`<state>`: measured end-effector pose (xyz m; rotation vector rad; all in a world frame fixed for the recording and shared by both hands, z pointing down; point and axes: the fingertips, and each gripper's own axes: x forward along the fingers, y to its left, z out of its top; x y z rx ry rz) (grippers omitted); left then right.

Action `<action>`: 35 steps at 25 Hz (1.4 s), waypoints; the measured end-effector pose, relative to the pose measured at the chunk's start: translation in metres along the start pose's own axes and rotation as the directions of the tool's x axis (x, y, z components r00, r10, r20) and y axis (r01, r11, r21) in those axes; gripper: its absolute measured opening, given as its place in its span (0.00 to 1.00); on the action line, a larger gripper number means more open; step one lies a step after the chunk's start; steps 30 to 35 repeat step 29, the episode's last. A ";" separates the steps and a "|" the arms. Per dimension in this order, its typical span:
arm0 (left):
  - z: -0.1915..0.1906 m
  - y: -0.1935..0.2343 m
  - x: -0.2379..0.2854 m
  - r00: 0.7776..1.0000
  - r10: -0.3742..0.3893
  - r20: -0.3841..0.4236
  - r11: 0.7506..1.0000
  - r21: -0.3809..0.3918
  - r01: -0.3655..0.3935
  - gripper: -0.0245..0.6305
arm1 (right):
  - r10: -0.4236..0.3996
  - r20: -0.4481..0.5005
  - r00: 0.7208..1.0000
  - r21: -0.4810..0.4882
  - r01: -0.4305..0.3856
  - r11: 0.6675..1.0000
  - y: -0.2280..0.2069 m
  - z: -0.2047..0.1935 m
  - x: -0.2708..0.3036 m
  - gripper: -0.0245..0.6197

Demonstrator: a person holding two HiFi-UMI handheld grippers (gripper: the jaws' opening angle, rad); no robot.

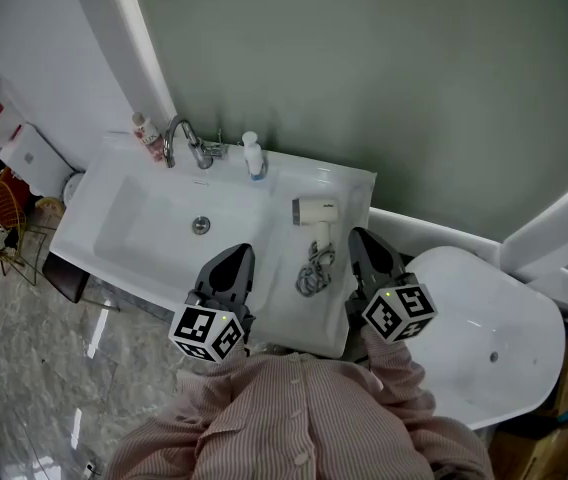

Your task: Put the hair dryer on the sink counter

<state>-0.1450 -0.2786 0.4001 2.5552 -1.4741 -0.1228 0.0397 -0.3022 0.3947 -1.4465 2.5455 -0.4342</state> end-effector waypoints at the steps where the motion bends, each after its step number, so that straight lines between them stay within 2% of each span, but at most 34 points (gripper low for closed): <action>1: 0.000 0.000 -0.001 1.000 0.002 0.002 1.000 0.007 -0.002 0.03 | 0.001 0.000 1.000 -0.004 -0.001 1.000 0.000 0.000 -0.001 0.05; 8: 0.002 -0.002 -0.003 1.000 0.013 0.008 1.000 0.021 -0.013 0.03 | 0.002 -0.001 1.000 -0.027 -0.002 1.000 -0.001 0.003 -0.005 0.05; 23: -0.001 0.001 -0.006 0.999 0.041 0.000 0.999 0.017 -0.041 0.03 | 0.001 -0.012 1.000 0.032 -0.001 0.999 -0.009 -0.004 -0.008 0.05; 35: -0.006 0.000 -0.005 0.999 0.044 -0.008 0.999 0.014 -0.044 0.03 | -0.011 -0.012 1.000 0.032 0.011 0.999 -0.016 -0.004 -0.010 0.05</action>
